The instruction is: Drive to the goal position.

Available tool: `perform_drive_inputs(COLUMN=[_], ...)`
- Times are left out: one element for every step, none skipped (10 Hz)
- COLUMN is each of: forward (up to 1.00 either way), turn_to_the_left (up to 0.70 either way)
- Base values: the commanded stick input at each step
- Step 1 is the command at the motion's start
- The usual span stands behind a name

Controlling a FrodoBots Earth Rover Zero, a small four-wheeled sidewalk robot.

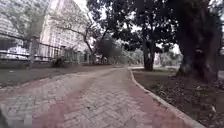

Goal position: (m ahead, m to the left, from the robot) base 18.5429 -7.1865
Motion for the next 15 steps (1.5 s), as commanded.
perform_drive_inputs(forward=[0.7,0.7,0.7,0.7,0.7,0.7,0.7,0.7,0.7,0.7,0.7,0.7,0.7,0.7,0.7], turn_to_the_left=[0.0,0.0,0.0,0.0,0.0,0.0,0.0,0.0,0.0,0.0,0.0,0.0,0.0,-0.02,-0.33])
